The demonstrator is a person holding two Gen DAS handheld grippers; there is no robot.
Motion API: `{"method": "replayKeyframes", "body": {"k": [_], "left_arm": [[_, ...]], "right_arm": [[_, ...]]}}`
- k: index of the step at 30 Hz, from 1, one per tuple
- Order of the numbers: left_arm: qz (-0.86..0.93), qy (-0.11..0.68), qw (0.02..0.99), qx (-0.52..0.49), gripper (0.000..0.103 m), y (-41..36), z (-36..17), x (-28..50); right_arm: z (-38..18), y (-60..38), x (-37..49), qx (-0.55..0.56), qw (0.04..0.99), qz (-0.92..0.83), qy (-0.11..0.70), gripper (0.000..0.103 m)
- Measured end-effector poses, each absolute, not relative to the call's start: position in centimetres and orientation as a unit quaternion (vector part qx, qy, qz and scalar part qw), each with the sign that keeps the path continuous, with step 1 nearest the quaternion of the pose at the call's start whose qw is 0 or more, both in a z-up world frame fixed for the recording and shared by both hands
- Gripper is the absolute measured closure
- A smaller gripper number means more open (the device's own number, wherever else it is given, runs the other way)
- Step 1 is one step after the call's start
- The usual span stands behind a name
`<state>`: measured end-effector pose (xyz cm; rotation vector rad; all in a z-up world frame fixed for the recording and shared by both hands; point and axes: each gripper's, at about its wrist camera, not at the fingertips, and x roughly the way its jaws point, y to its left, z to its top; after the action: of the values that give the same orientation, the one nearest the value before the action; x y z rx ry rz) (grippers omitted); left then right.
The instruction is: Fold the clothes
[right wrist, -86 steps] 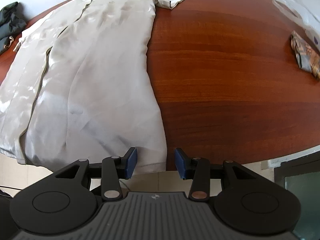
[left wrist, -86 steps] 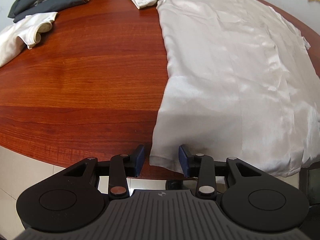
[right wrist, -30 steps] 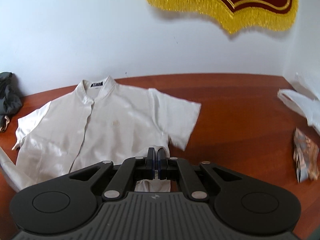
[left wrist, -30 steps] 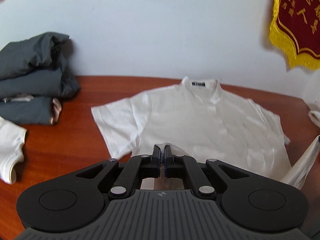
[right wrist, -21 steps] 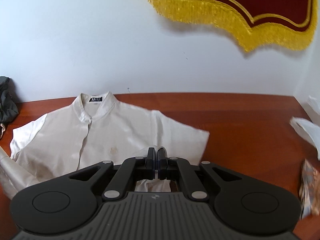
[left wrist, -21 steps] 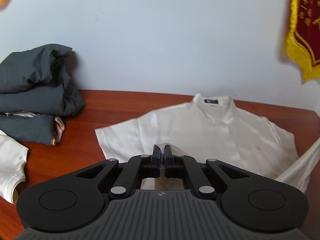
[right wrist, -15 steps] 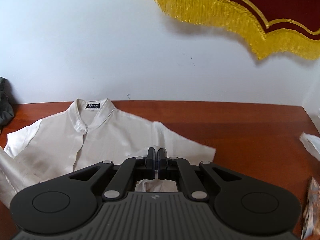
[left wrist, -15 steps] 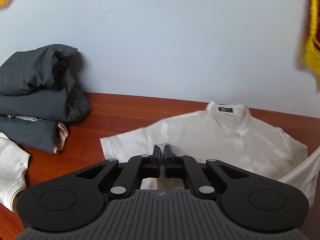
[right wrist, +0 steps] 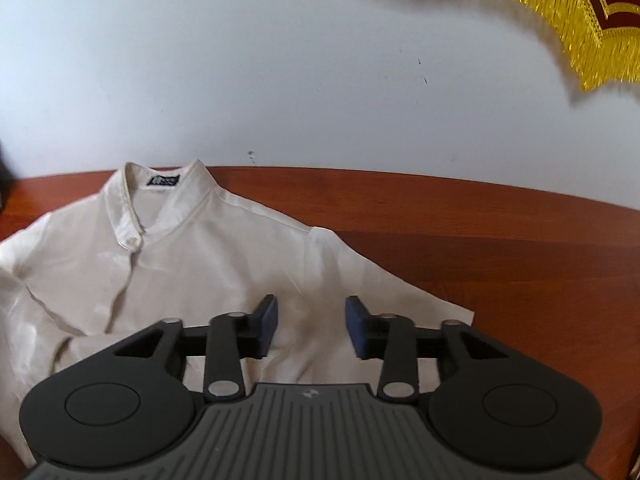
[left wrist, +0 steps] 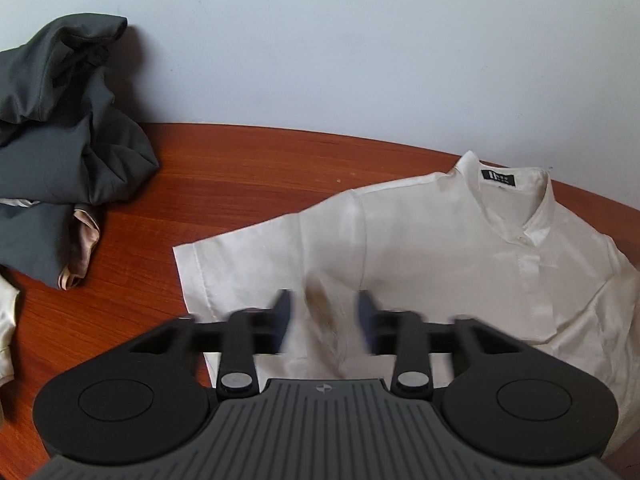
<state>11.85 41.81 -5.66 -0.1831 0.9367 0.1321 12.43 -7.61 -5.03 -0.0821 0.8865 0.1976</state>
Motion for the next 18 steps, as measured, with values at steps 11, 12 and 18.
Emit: {"method": "replayKeyframes", "body": {"k": [11,12,18], "left_arm": [[0.037,0.484,0.871,-0.068,0.057,42.6,-7.1,9.9],[0.035,0.487,0.87,-0.064,0.057,42.5,-7.2,9.7],[0.011,0.509,0.86,-0.04,0.057,41.8,-8.2,7.1]], "right_arm": [[-6.9,-10.1,11.0,-0.037,0.878,0.086,0.47,0.059],[-7.2,-10.5,10.6,-0.033,0.876,0.084,0.474,0.059],[-7.5,-11.2,8.9,-0.029,0.868,0.082,0.489,0.059]]}}
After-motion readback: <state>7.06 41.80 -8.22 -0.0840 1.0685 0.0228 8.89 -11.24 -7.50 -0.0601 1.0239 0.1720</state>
